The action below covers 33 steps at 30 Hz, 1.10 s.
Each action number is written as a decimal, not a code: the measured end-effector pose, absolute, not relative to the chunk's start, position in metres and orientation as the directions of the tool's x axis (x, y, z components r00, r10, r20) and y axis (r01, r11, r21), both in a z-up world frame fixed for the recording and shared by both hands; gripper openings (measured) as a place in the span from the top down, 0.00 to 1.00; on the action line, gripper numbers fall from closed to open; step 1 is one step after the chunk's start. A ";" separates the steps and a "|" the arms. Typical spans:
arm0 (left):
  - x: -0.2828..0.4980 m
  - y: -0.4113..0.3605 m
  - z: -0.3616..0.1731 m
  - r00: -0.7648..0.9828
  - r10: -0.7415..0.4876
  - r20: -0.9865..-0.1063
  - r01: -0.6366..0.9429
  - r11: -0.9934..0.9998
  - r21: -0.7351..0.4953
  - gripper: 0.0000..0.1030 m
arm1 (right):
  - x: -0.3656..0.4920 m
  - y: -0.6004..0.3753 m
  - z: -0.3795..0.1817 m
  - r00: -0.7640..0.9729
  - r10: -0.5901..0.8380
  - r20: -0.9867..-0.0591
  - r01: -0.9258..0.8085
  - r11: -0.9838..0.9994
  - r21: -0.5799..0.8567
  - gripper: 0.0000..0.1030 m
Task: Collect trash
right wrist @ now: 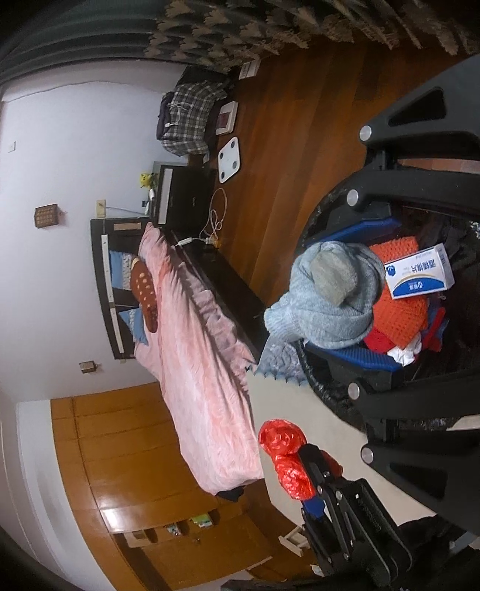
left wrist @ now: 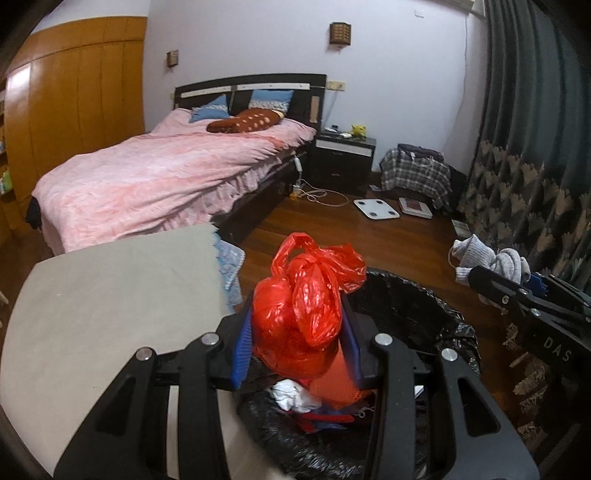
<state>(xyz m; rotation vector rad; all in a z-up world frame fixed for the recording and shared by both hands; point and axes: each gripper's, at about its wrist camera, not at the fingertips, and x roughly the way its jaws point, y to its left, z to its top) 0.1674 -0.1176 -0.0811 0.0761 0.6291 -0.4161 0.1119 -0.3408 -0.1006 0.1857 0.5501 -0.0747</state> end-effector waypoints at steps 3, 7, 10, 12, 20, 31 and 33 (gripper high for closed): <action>0.175 -0.124 -0.091 0.703 -0.378 -0.603 0.426 0.902 -0.070 0.60 | 0.117 -0.344 -0.108 0.840 -0.029 -0.541 0.132 0.979 0.153 0.45; 0.182 -0.128 -0.105 0.653 -0.414 -0.635 0.458 0.883 -0.105 0.39 | 0.118 -0.354 -0.110 0.839 -0.053 -0.542 0.156 0.977 0.147 0.32; 0.183 -0.126 -0.109 0.647 -0.418 -0.638 0.464 0.880 -0.106 0.34 | 0.117 -0.361 -0.108 0.841 -0.069 -0.537 0.175 0.973 0.148 0.22; 0.183 -0.124 -0.110 0.649 -0.414 -0.638 0.461 0.882 -0.103 0.29 | 0.114 -0.366 -0.105 0.844 -0.081 -0.531 0.186 0.971 0.148 0.13; 0.171 -0.106 -0.091 0.690 -0.374 -0.620 0.421 0.904 -0.077 0.08 | 0.106 -0.360 -0.097 0.832 -0.065 -0.551 0.181 0.971 0.158 0.05; 0.133 -0.067 -0.059 0.726 -0.322 -0.607 0.371 0.927 -0.049 0.07 | 0.073 -0.326 -0.069 0.833 -0.030 -0.553 0.123 0.984 0.132 0.05; 0.127 -0.063 -0.052 0.736 -0.317 -0.599 0.367 0.929 -0.040 0.07 | 0.068 -0.320 -0.062 0.836 -0.024 -0.548 0.113 0.985 0.129 0.05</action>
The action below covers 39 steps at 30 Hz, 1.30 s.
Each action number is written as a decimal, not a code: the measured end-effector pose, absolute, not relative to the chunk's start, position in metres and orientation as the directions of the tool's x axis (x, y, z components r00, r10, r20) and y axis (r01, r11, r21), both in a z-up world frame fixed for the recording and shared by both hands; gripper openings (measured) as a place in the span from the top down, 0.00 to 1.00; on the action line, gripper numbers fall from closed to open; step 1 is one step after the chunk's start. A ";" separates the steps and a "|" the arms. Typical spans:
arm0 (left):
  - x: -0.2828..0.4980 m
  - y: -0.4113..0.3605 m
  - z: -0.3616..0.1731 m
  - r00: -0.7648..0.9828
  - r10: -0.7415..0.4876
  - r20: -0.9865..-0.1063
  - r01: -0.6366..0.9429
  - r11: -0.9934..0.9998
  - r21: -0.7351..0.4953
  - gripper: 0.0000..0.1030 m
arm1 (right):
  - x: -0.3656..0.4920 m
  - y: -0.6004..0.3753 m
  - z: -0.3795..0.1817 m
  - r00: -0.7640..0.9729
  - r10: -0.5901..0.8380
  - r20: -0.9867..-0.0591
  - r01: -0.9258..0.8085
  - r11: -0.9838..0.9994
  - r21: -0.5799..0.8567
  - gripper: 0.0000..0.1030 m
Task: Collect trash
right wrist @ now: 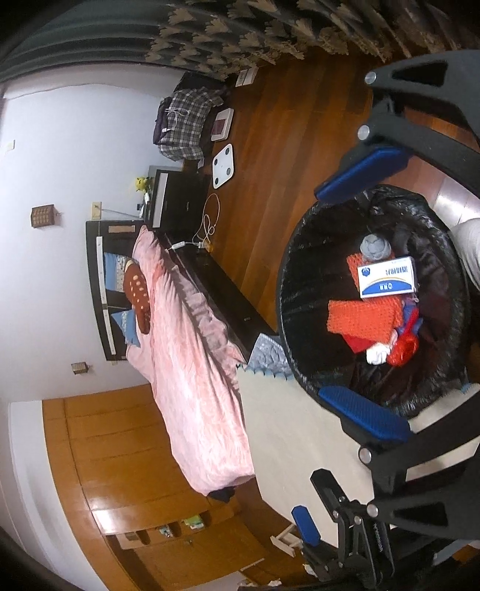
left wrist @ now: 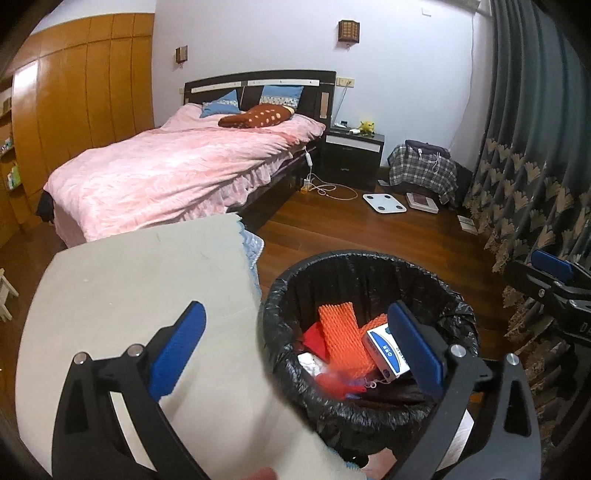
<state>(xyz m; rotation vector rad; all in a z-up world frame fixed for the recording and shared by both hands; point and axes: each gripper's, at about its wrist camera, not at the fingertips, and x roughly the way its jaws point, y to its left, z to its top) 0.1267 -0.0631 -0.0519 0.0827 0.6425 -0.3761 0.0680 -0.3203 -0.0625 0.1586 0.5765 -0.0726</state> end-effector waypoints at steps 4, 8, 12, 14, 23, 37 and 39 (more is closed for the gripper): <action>0.112 -0.056 -0.038 0.758 -0.300 -0.580 0.350 0.936 -0.027 0.07 | 0.059 -0.308 -0.049 0.844 -0.010 -0.537 0.088 0.989 0.120 0.06; 0.100 -0.051 -0.026 0.779 -0.283 -0.559 0.333 0.943 -0.013 0.07 | 0.052 -0.297 -0.039 0.854 0.001 -0.520 0.066 0.992 0.110 0.06; 0.090 -0.048 -0.017 0.792 -0.280 -0.543 0.322 0.946 -0.019 0.07 | 0.049 -0.290 -0.034 0.859 0.007 -0.511 0.052 0.994 0.100 0.06; 0.087 -0.045 -0.014 0.795 -0.279 -0.539 0.319 0.948 -0.020 0.07 | 0.048 -0.288 -0.033 0.860 0.009 -0.511 0.048 0.994 0.099 0.06; 0.077 -0.039 -0.004 0.814 -0.269 -0.514 0.302 0.953 -0.021 0.07 | 0.044 -0.282 -0.029 0.867 0.011 -0.498 0.041 0.995 0.092 0.06; 0.077 -0.036 -0.003 0.820 -0.262 -0.509 0.293 0.956 -0.021 0.07 | 0.043 -0.277 -0.028 0.868 0.014 -0.496 0.034 0.996 0.088 0.06; 0.077 -0.036 -0.003 0.821 -0.261 -0.508 0.292 0.956 -0.019 0.07 | 0.043 -0.277 -0.028 0.868 0.013 -0.496 0.034 0.996 0.087 0.06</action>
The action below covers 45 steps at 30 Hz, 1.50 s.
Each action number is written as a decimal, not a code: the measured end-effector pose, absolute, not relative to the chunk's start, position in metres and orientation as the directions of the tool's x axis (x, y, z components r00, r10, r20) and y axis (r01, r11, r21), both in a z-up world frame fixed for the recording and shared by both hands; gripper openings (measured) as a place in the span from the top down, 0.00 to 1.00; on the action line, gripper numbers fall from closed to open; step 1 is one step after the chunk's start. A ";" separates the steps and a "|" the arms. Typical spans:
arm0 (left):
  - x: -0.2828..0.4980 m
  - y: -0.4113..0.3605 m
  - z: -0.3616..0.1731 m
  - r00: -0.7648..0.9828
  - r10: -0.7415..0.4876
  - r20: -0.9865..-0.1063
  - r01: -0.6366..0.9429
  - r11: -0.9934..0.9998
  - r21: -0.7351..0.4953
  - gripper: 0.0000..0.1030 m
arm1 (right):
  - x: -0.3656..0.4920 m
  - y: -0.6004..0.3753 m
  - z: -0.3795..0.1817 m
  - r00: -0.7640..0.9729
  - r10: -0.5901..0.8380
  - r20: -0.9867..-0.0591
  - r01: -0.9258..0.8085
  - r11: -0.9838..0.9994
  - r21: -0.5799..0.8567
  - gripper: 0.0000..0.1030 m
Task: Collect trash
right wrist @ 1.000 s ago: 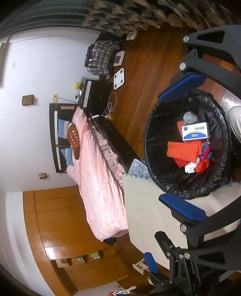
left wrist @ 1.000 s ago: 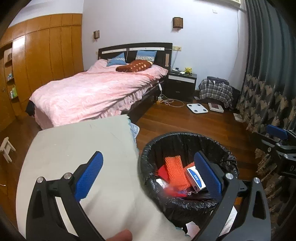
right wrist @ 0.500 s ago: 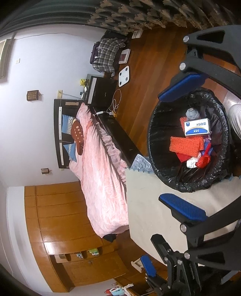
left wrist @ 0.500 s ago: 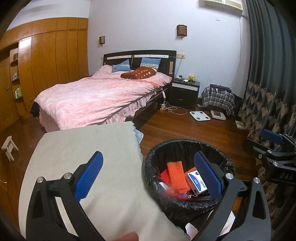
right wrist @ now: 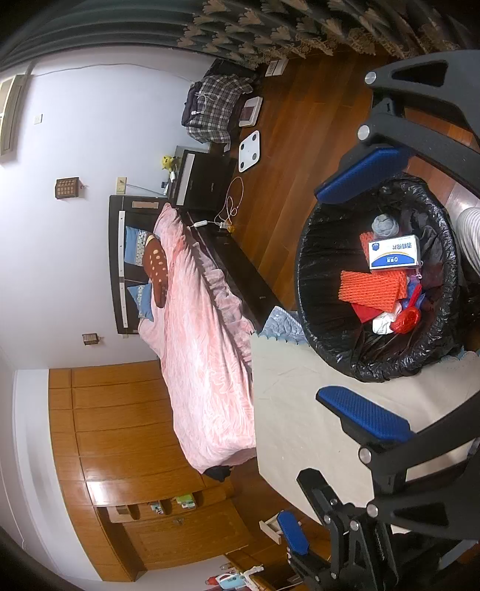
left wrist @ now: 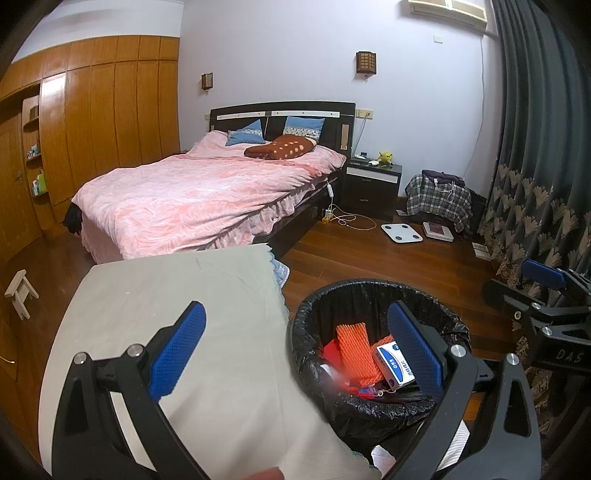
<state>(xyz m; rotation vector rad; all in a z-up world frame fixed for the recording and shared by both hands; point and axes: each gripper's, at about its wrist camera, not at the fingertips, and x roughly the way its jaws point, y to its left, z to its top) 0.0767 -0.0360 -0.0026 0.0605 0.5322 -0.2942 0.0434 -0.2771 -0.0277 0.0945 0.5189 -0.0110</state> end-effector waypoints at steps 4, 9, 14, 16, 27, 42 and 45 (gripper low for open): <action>0.077 -0.036 -0.003 0.821 -0.260 -0.509 0.290 0.957 -0.020 0.07 | 0.043 -0.277 -0.028 0.869 0.014 -0.495 0.033 0.996 0.087 0.06; 0.077 -0.035 -0.002 0.821 -0.257 -0.510 0.287 0.958 -0.021 0.07 | 0.044 -0.277 -0.028 0.868 0.014 -0.496 0.033 0.996 0.087 0.06; 0.078 -0.035 -0.001 0.822 -0.255 -0.510 0.285 0.958 -0.020 0.07 | 0.044 -0.277 -0.028 0.869 0.014 -0.495 0.033 0.996 0.087 0.06; 0.078 -0.034 -0.001 0.821 -0.254 -0.510 0.284 0.959 -0.020 0.07 | 0.044 -0.277 -0.028 0.869 0.015 -0.495 0.033 0.996 0.087 0.06; 0.079 -0.032 -0.001 0.821 -0.253 -0.512 0.283 0.959 -0.020 0.07 | 0.044 -0.276 -0.028 0.868 0.014 -0.496 0.033 0.996 0.087 0.06; 0.079 -0.030 -0.002 0.820 -0.248 -0.516 0.278 0.960 -0.020 0.07 | 0.044 -0.275 -0.029 0.867 0.018 -0.497 0.030 0.996 0.089 0.06; 0.079 -0.030 -0.002 0.820 -0.248 -0.516 0.278 0.960 -0.020 0.07 | 0.044 -0.275 -0.029 0.867 0.017 -0.498 0.031 0.996 0.088 0.06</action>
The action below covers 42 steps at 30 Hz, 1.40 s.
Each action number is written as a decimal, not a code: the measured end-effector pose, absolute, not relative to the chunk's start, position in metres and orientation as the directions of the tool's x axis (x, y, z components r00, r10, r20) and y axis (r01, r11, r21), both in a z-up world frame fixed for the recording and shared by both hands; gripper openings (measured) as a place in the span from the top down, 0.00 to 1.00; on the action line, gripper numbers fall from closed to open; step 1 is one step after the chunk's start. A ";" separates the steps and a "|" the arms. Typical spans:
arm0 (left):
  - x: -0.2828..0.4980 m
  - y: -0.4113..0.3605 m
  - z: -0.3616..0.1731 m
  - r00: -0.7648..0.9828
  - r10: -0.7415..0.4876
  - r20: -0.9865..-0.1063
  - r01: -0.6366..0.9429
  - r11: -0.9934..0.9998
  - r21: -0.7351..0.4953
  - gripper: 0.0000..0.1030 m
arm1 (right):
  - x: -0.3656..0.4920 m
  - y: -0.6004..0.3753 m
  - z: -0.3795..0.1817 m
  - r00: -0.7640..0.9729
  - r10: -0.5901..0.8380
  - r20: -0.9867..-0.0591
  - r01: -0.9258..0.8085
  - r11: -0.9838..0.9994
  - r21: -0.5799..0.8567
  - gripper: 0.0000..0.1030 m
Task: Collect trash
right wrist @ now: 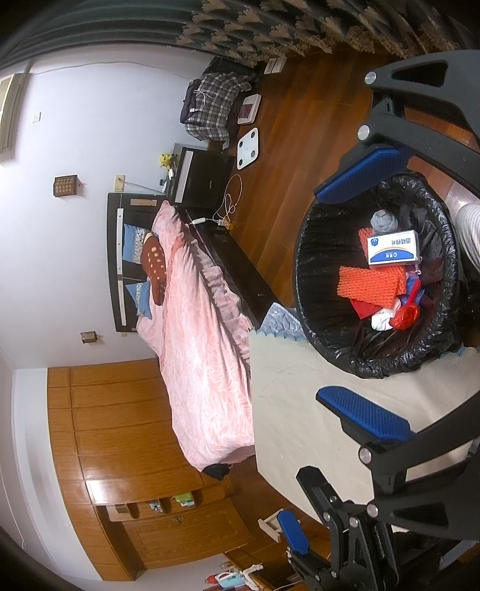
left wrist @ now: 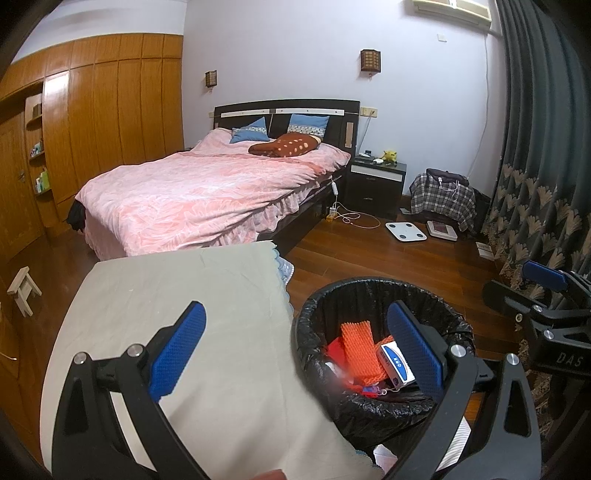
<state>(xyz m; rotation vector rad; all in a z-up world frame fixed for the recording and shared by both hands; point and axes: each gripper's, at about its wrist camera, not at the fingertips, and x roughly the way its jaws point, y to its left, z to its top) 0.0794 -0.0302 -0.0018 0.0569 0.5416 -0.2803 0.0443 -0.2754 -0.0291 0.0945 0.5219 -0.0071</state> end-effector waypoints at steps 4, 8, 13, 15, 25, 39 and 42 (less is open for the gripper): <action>0.080 -0.030 -0.002 0.820 -0.248 -0.517 0.278 0.960 -0.019 0.07 | 0.044 -0.275 -0.029 0.867 0.017 -0.498 0.030 0.996 0.088 0.06; 0.080 -0.029 -0.002 0.818 -0.248 -0.519 0.278 0.960 -0.021 0.07 | 0.044 -0.273 -0.030 0.865 0.019 -0.501 0.029 0.996 0.088 0.06; 0.079 -0.028 -0.003 0.818 -0.246 -0.520 0.277 0.961 -0.020 0.07 | 0.044 -0.272 -0.030 0.865 0.019 -0.502 0.029 0.996 0.088 0.06; 0.079 -0.029 -0.003 0.818 -0.246 -0.520 0.277 0.961 -0.020 0.07 | 0.044 -0.272 -0.030 0.865 0.020 -0.502 0.029 0.996 0.089 0.06; 0.079 -0.029 -0.002 0.817 -0.247 -0.521 0.277 0.961 -0.020 0.07 | 0.045 -0.272 -0.029 0.864 0.019 -0.503 0.030 0.996 0.089 0.06; 0.079 -0.027 -0.006 0.816 -0.244 -0.524 0.274 0.961 -0.020 0.07 | 0.045 -0.268 -0.033 0.861 0.020 -0.508 0.029 0.996 0.088 0.06; 0.079 -0.027 -0.006 0.816 -0.244 -0.524 0.275 0.961 -0.020 0.07 | 0.044 -0.265 -0.035 0.861 0.022 -0.508 0.027 0.996 0.089 0.06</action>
